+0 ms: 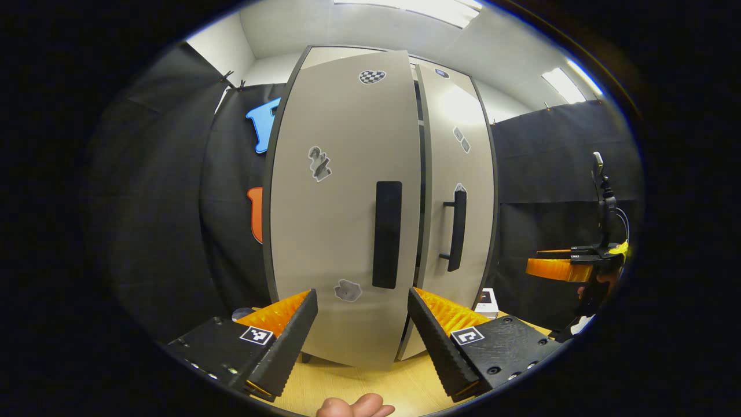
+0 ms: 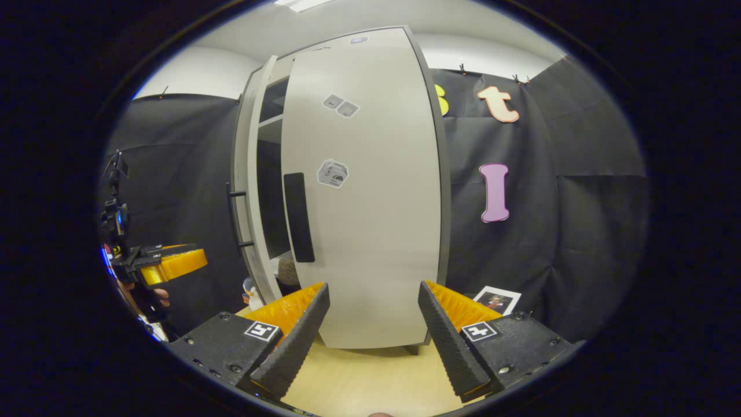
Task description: Grab one shoe with the right hand and put it into the shoe cabinet, grab the other shoe with the left hand and put it into the shoe cabinet; then close the right door with the right hand and the left door with the left hand.
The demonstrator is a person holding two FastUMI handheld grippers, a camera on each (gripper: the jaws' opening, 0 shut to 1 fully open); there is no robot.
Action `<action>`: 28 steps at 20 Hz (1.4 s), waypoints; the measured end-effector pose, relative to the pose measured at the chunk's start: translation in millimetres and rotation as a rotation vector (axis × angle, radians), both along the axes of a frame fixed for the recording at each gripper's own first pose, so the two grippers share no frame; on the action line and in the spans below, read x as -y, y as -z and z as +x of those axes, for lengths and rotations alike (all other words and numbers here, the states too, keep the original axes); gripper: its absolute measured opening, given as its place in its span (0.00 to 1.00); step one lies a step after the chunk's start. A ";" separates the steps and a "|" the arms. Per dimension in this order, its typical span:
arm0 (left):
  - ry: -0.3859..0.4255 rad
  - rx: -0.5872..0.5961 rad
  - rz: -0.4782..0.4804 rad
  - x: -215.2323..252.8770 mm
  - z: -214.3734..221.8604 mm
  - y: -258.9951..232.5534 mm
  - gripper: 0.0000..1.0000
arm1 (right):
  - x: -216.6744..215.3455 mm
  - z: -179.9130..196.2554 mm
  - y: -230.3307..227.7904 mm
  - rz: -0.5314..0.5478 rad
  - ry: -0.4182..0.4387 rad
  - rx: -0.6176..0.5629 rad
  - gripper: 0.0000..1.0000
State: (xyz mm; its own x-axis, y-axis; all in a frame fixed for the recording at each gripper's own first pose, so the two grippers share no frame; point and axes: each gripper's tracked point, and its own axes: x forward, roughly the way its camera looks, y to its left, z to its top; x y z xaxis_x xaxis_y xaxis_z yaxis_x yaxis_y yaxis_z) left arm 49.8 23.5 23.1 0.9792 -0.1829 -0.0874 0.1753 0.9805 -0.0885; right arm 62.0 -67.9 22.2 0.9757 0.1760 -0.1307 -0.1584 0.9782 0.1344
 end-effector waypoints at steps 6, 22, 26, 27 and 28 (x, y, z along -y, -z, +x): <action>-0.095 -0.028 0.069 -17.1 -6.5 6.4 0.95 | 4.7 9.6 11.1 -0.067 0.059 -0.033 1.00; -0.077 -0.061 0.110 49.2 -9.0 12.4 0.96 | 67.7 -1.9 37.5 0.029 0.130 -0.091 1.00; -0.115 -0.044 0.086 58.3 -14.0 4.4 0.96 | 74.9 -8.1 26.4 0.028 0.093 -0.052 1.00; -0.128 -0.039 0.089 59.0 -16.0 3.6 0.96 | 78.3 -10.2 24.0 0.033 0.091 -0.048 1.00; -0.143 -0.030 0.099 58.6 -18.6 2.2 0.96 | 82.6 -12.4 21.4 0.036 0.096 -0.039 1.00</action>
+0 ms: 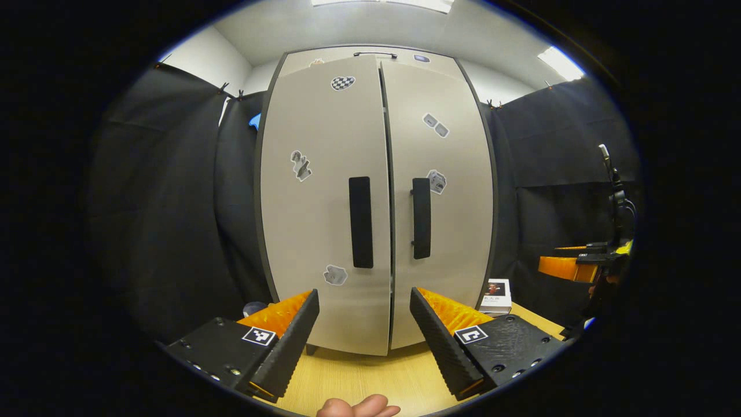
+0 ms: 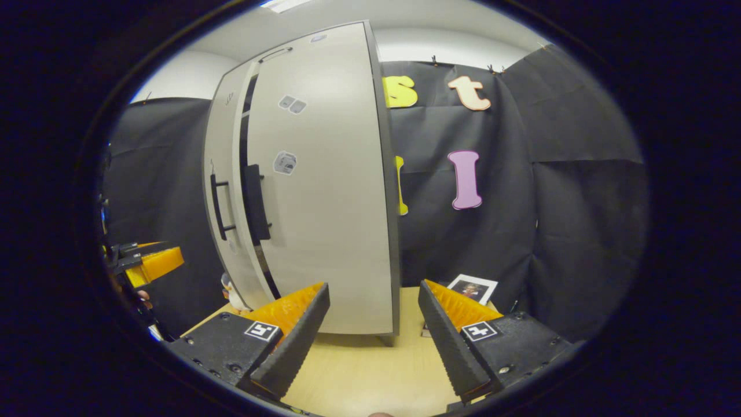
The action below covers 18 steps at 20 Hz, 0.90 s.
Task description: Grab one shoe with the right hand and put it into the shoe cabinet, grab the other shoe with the left hand and put it into the shoe cabinet; then close the right door with the right hand and the left door with the left hand.
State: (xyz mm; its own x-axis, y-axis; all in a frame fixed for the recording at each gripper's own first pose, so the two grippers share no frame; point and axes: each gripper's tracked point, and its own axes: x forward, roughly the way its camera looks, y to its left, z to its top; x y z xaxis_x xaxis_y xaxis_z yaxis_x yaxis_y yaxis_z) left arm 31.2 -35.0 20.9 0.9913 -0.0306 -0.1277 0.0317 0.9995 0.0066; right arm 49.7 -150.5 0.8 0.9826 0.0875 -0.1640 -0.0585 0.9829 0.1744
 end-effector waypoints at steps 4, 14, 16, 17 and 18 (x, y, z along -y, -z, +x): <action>-0.035 0.012 0.042 8.1 -11.6 3.6 0.96 | 16.8 -5.9 -7.8 -0.027 0.030 0.059 0.99; -0.016 0.030 0.057 35.7 -19.9 -8.2 0.96 | 19.3 -10.9 -16.6 -0.042 -0.016 0.073 1.00; -0.016 0.021 0.065 35.3 -21.8 -4.6 0.96 | 17.6 -10.6 -16.6 -0.050 -0.022 0.074 0.99; -0.016 0.014 0.063 35.9 -21.8 -1.3 0.96 | 17.7 -10.1 -16.3 -0.055 -0.023 0.071 0.99; -0.017 0.008 0.060 35.6 -21.5 0.4 0.96 | 17.9 -10.0 -14.7 -0.059 -0.022 0.068 0.99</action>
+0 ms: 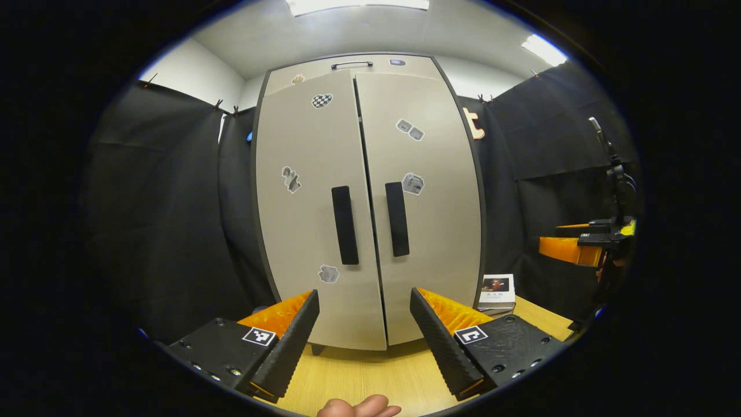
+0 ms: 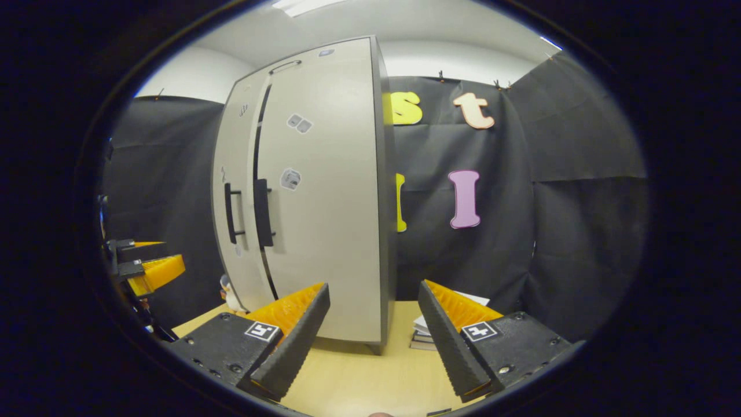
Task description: Grab one shoe with the right hand and put it into the shoe cabinet, grab the other shoe with the left hand and put it into the shoe cabinet; then close the right door with the right hand and the left door with the left hand.
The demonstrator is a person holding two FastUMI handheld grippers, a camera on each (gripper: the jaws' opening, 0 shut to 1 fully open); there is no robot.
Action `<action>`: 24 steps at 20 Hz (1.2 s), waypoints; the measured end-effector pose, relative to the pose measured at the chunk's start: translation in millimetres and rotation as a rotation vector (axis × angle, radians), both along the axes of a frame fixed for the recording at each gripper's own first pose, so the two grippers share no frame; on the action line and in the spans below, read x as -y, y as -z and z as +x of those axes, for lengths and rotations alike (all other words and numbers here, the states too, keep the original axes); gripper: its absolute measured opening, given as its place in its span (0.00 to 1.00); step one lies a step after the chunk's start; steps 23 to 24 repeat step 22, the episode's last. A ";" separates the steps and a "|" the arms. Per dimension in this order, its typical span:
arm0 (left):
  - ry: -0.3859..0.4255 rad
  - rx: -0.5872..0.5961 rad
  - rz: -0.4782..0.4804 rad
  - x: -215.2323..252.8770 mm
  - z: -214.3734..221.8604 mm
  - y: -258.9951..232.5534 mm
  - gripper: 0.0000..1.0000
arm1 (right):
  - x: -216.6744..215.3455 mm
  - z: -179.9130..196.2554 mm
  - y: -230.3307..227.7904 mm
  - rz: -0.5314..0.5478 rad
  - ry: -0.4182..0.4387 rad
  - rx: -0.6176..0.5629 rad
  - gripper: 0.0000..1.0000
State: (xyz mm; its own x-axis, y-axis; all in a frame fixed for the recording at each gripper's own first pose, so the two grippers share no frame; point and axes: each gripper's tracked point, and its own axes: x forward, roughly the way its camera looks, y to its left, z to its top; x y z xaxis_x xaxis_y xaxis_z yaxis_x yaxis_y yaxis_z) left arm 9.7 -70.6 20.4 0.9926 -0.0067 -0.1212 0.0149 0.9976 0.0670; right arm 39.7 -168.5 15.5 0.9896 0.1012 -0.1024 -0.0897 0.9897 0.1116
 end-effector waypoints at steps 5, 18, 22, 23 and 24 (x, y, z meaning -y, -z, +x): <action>0.008 0.000 -0.004 -4.7 3.3 0.2 0.96 | -8.0 3.0 3.0 0.002 -0.003 -0.012 0.99; 0.048 -0.017 -0.012 -9.1 3.9 5.2 0.96 | -60.9 24.7 -11.5 0.011 0.032 0.007 0.99; 0.052 -0.034 -0.023 -10.2 2.6 9.0 0.96 | -86.0 38.8 -12.5 0.002 0.030 -0.019 0.99; 0.052 -0.034 -0.023 -10.2 2.6 9.0 0.96 | -86.0 38.8 -12.5 0.002 0.030 -0.019 0.99; 0.052 -0.034 -0.023 -10.2 2.6 9.0 0.96 | -86.0 38.8 -12.5 0.002 0.030 -0.019 0.99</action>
